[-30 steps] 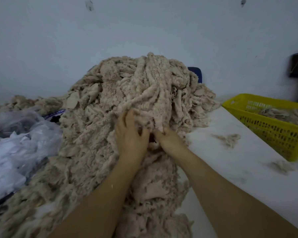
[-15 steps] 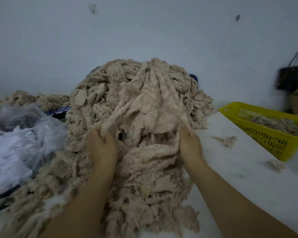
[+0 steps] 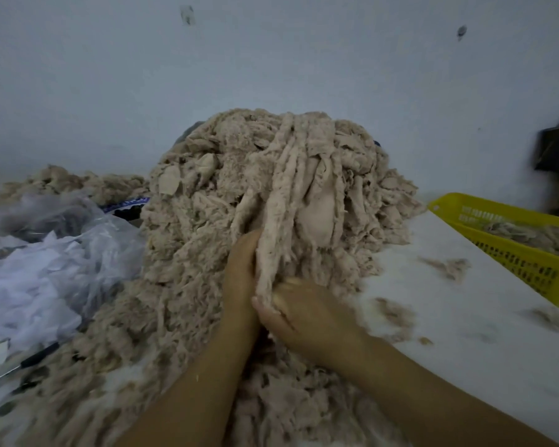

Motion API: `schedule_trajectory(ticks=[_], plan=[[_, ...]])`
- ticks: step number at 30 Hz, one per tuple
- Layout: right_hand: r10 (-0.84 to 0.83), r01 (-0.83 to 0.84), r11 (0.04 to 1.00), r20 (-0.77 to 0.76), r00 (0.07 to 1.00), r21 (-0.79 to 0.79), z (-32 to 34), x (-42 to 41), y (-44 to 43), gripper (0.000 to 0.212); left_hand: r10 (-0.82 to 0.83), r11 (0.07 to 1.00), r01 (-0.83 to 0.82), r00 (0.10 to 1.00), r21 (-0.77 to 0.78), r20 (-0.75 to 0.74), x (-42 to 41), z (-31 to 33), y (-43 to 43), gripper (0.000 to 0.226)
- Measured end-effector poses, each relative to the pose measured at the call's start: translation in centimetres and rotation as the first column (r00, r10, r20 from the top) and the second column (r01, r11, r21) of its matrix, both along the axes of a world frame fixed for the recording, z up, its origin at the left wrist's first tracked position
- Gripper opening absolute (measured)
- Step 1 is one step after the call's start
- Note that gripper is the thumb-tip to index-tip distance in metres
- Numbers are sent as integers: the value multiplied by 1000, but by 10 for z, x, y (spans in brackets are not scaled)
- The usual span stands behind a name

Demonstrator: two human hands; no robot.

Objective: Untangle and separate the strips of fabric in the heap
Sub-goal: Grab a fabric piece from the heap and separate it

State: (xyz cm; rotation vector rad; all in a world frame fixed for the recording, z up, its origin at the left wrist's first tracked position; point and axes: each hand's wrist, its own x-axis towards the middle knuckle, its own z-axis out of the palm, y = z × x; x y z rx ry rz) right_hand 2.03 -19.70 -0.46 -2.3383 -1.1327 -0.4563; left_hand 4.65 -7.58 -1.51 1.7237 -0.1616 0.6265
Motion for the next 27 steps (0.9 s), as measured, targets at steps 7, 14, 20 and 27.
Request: schedule_trajectory(ticks=[7, 14, 20, 27], plan=[[-234, 247, 958, -102, 967, 143, -5, 19, -25, 42, 249, 896, -301, 950, -328, -190, 3, 11, 20, 52], [-122, 126, 992, -134, 984, 29, -7, 16, -18, 21, -306, 948, 317, 926, 13, -221, -12, 4, -8, 30], [-205, 215, 973, -118, 972, 81, -8, 20, -20, 25, -478, 546, 250, 877, -800, -52, -3, 19, 4, 25], [-496, 524, 817, -170, 851, 242, -2, 37, -50, 6, -588, 162, 345, 786, -924, 191, -1, 22, 20, 21]])
